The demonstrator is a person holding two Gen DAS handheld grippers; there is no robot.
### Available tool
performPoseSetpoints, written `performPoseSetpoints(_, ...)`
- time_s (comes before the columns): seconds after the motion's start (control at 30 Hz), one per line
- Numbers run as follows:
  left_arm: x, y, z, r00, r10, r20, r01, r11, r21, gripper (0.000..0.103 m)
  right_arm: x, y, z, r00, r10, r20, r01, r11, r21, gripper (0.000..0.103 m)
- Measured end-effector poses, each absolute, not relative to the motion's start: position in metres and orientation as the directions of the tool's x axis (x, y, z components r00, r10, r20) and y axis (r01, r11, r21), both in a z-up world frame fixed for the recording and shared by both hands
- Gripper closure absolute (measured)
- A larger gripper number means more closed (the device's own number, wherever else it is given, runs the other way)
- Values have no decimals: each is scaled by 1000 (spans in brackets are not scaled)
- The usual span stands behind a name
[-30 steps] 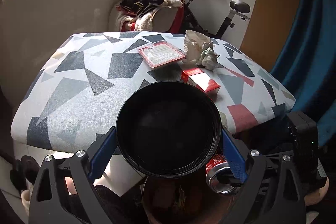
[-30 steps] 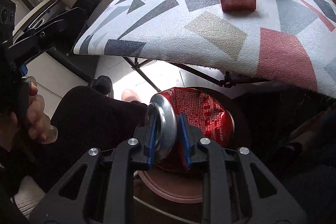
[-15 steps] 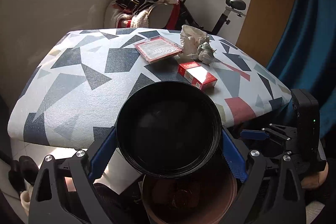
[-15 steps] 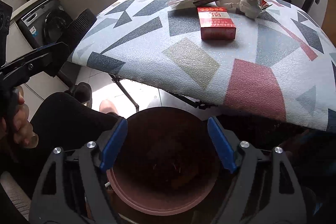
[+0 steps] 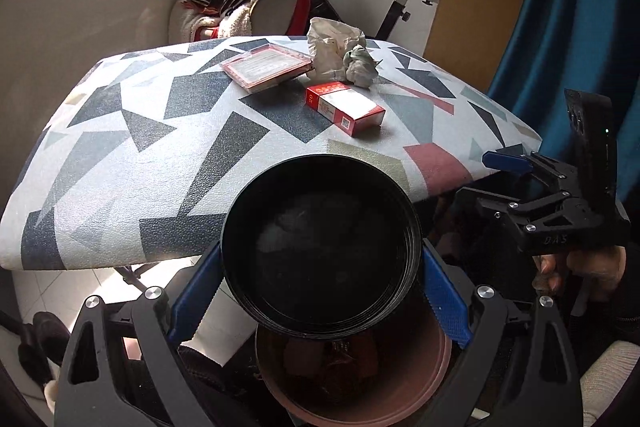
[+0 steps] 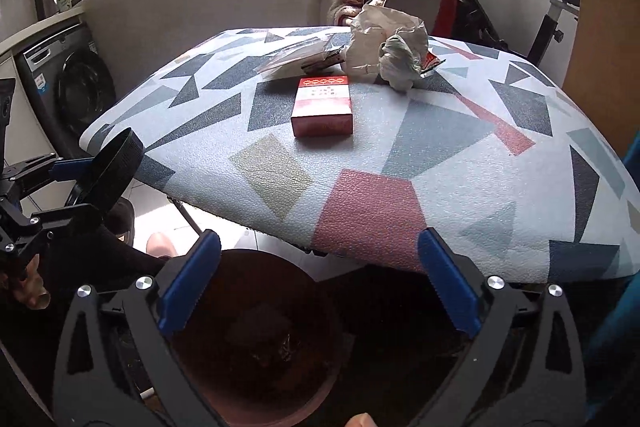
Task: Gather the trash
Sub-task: 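Lower the red can and black lid into the brown bin and open both grippers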
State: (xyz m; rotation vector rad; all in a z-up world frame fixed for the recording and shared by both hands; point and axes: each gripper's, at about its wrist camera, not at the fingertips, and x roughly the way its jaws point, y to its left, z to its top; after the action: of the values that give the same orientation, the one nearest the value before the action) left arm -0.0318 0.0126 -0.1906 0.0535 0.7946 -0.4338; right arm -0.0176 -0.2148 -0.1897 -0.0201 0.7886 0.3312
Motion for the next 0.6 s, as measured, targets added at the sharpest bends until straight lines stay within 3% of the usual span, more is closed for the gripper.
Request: performPoseSetpoints(0.6, -24, -4, -210, 556, -335, -760, 426, 901, -85, 11, -22, -209, -191, 662, 268, -700, -295, 952, 86, 6)
